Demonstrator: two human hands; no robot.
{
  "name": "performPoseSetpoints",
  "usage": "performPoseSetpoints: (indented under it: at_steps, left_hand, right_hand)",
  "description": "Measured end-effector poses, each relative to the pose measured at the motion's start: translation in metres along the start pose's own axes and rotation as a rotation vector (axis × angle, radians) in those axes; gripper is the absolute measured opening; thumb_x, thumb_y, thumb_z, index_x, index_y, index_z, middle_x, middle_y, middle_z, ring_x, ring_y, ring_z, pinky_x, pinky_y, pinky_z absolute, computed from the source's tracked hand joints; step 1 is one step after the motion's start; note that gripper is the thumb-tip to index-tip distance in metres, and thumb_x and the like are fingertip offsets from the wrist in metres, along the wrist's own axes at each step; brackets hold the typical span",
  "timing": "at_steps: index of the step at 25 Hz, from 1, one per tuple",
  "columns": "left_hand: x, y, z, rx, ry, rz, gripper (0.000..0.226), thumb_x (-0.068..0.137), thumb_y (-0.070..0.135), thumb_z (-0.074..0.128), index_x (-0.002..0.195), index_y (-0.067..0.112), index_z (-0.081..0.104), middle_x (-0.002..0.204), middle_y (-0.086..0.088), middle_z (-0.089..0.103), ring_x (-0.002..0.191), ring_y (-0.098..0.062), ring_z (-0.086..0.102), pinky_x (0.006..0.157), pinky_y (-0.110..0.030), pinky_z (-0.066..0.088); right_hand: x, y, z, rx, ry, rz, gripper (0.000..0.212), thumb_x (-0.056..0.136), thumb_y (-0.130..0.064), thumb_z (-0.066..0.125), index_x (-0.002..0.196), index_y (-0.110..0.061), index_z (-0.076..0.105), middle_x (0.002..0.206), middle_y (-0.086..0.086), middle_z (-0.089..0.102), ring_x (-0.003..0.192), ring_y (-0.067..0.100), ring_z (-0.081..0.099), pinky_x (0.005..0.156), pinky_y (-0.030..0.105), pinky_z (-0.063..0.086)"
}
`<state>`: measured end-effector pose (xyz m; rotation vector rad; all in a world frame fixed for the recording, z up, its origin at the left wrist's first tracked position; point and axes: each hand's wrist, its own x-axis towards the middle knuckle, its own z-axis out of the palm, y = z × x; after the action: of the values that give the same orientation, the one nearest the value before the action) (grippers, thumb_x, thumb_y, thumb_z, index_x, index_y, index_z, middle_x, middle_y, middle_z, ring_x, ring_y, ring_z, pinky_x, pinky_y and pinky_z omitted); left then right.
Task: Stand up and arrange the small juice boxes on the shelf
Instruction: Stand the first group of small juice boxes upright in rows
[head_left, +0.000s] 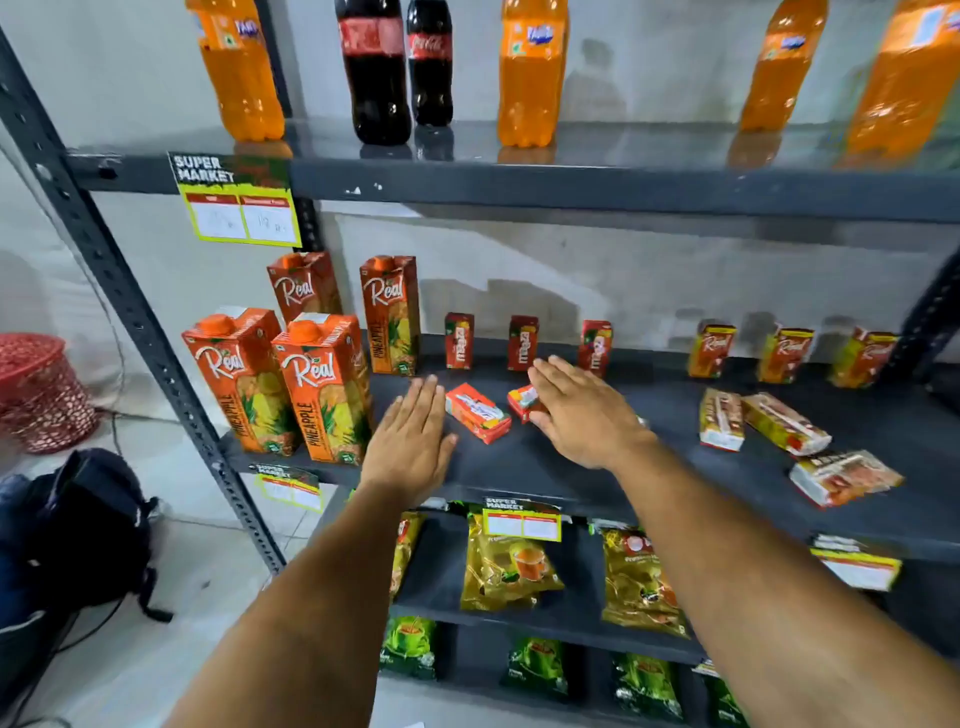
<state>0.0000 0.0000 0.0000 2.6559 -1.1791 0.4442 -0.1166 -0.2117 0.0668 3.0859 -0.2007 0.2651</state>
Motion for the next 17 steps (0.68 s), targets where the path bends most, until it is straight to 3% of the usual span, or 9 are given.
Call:
performPoseSetpoints:
  at_steps: [4,6,8,11,17]
  left_hand:
    - [0.025,-0.024,0.025,-0.029,-0.200,-0.087,0.066,0.101,0.042,0.023,0.151,0.006,0.001,0.162,-0.011,-0.003,0.149,-0.023,-0.005,0.118,-0.033,-0.003]
    - [0.030,-0.031,0.033,-0.049,-0.296,-0.112,0.066,0.101,0.042,0.023,0.151,0.005,0.001,0.162,-0.010,-0.004,0.148,-0.022,-0.006,0.118,-0.033,-0.001]
    - [0.029,-0.039,0.043,-0.068,-0.392,-0.150,0.068,0.100,0.044,0.023,0.152,0.005,0.001,0.162,-0.009,-0.004,0.148,-0.021,-0.005,0.119,-0.034,0.000]
    - [0.021,-0.042,0.057,-0.028,-0.412,-0.151,0.070,0.099,0.047,0.020,0.151,0.005,-0.001,0.162,-0.008,-0.004,0.148,-0.021,-0.005,0.119,-0.034,-0.001]
    - [0.018,-0.045,0.062,-0.020,-0.334,-0.121,0.073,0.094,0.051,0.014,0.152,0.007,0.005,0.163,-0.008,0.002,0.149,-0.021,-0.002,0.117,-0.034,-0.001]
  right_hand:
    - [0.050,-0.016,0.029,0.277,-0.194,0.134,0.048,0.095,-0.041,0.043,0.135,-0.014,0.047,0.143,0.008,0.049,0.130,0.027,0.045,0.099,0.039,0.038]
    - [0.062,-0.024,0.045,0.315,-0.179,0.240,0.044,0.089,-0.042,0.052,0.121,-0.012,0.056,0.127,0.012,0.062,0.115,0.031,0.056,0.082,0.035,0.042]
    - [0.066,-0.033,0.059,0.372,-0.142,0.336,0.047,0.081,-0.047,0.061,0.112,-0.013,0.061,0.115,0.012,0.068,0.105,0.031,0.061,0.075,0.033,0.045]
    - [0.066,-0.041,0.079,0.469,-0.121,0.442,0.041,0.072,-0.054,0.069,0.089,-0.018,0.061,0.097,0.006,0.071,0.092,0.028,0.065,0.065,0.031,0.043]
    - [0.067,-0.042,0.088,0.572,-0.067,0.467,0.038,0.070,-0.048,0.072,0.093,-0.019,0.062,0.098,0.002,0.072,0.090,0.024,0.068,0.063,0.031,0.050]
